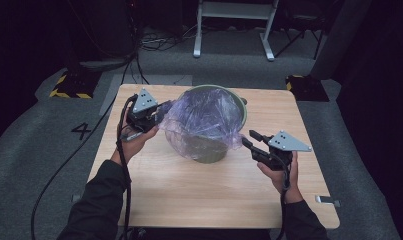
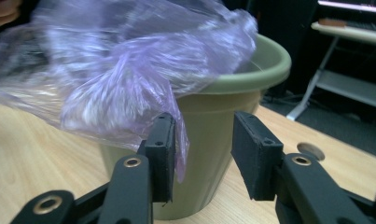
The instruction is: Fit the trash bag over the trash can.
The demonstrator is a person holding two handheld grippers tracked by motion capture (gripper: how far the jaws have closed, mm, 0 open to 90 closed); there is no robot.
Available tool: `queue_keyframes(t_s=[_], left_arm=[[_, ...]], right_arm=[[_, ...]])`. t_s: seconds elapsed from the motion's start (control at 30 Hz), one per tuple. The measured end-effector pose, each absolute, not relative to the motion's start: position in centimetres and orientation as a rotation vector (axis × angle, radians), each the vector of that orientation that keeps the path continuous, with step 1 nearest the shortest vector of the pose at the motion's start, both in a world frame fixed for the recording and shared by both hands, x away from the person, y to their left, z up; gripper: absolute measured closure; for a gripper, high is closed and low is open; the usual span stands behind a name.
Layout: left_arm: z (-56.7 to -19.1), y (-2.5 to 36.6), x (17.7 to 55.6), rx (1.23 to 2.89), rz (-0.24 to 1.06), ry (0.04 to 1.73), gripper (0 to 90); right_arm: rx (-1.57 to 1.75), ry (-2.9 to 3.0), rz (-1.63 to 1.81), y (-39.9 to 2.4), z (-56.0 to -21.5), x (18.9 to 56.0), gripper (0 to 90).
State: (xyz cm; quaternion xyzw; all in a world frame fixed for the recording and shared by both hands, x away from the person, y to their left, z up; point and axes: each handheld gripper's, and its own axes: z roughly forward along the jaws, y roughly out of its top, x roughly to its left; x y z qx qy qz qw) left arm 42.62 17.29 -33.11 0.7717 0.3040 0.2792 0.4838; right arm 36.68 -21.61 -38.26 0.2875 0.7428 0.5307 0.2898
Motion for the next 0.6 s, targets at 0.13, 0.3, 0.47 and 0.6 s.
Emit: queue_keyframes(t_s=[0.13,0.3,0.47,0.6], left_arm=[[-33.2,17.0,42.3,1.897,0.686,0.729,83.3],[-33.3,17.0,42.1,1.896,0.681,0.725,84.1],[-33.5,16.9,42.1,1.901,0.683,0.723,84.2],[-33.5,16.8,42.1,1.906,0.683,0.717,84.2]], right_arm=[[0.679,2.010,1.417,-22.4,-37.7,35.6,55.0],[0.633,2.029,1.470,-23.5,-36.9,34.5,41.6],[0.544,2.011,1.488,-22.6,-35.2,33.1,30.7],[0.492,2.003,1.519,-21.9,-34.2,32.3,29.0]])
